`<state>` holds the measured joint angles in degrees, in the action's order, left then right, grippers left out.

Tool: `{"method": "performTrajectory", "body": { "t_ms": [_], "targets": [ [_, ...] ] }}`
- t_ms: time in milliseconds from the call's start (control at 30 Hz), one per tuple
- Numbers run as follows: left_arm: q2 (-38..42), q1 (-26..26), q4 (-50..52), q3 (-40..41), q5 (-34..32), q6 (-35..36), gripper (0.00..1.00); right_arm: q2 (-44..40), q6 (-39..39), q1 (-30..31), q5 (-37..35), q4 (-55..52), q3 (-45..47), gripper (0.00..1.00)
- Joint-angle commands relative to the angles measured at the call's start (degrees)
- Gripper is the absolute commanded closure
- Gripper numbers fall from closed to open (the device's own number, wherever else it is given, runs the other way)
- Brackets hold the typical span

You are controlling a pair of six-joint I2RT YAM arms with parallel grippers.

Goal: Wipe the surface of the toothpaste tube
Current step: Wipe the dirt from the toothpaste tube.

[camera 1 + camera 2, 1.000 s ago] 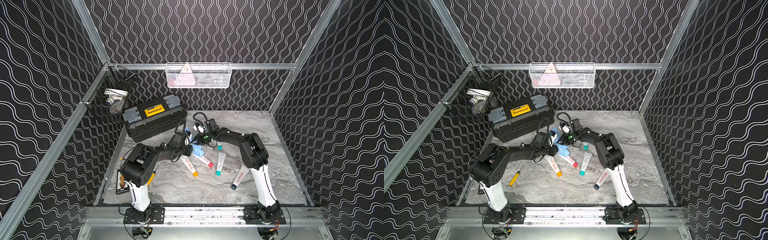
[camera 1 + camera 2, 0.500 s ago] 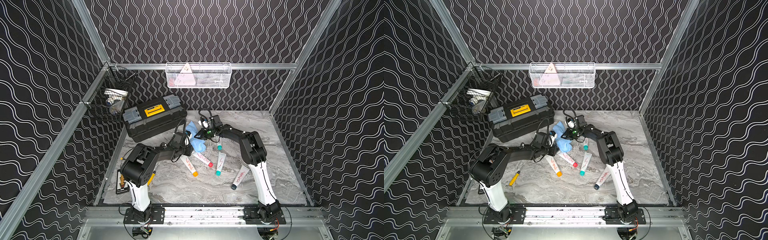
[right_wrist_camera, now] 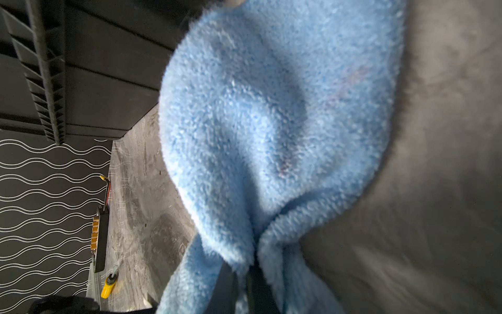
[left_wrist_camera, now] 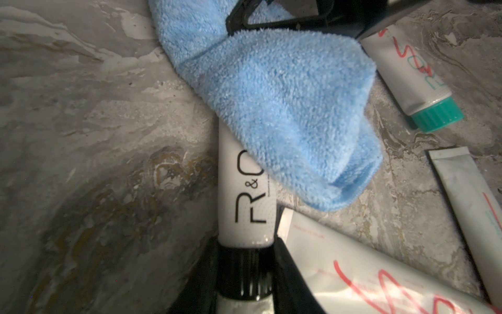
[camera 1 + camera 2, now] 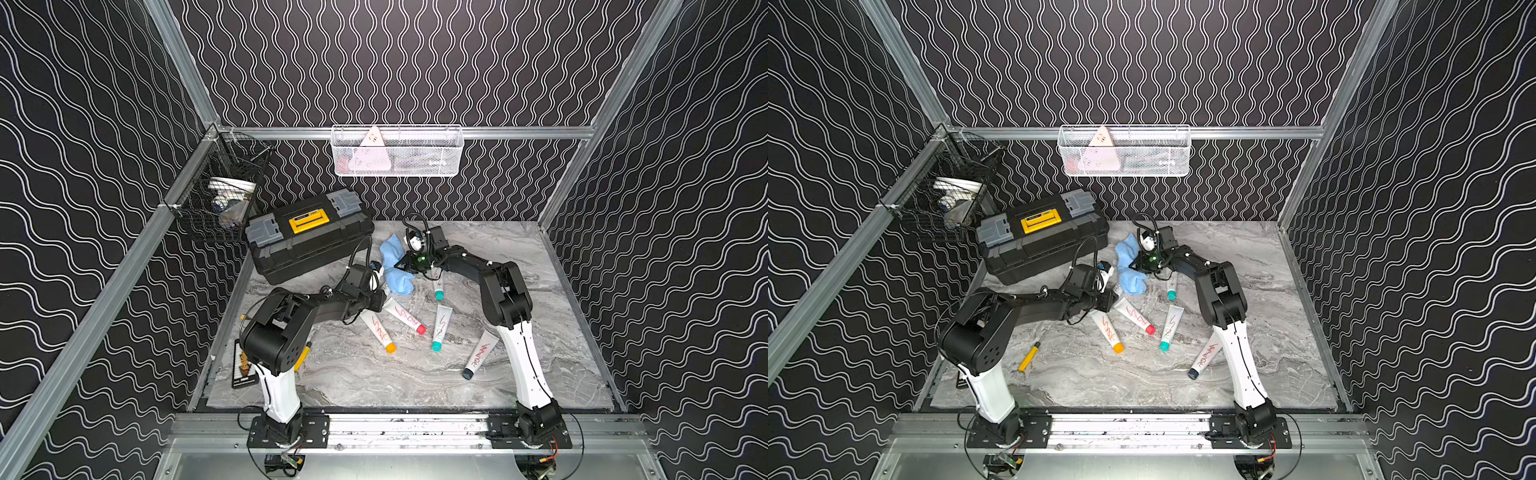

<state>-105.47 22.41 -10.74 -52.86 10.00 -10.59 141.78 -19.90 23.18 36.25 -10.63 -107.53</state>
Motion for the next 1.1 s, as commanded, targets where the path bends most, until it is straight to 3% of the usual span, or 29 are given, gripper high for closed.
{"method": "performTrajectory", "body": {
  "t_ms": [0,267,533,1067],
  "targets": [
    [0.28,-0.11,-1.65,0.00,1.07,-0.22,0.84,-0.96,1.02,0.75,-3.65,-4.51,1.47,1.00],
    [-0.41,-0.10,-1.65,-0.23,0.68,-0.81,0.84,-5.33,1.59,2.53,-1.16,-2.82,7.76,1.00],
    [-0.88,-0.09,-1.80,-0.49,0.90,-1.01,0.84,-9.18,0.21,7.94,1.33,0.19,15.83,1.00],
    [-0.07,-0.18,-1.85,0.18,0.90,-1.19,0.84,-11.95,1.29,10.79,3.36,-0.55,17.76,1.00]
  ]
}}
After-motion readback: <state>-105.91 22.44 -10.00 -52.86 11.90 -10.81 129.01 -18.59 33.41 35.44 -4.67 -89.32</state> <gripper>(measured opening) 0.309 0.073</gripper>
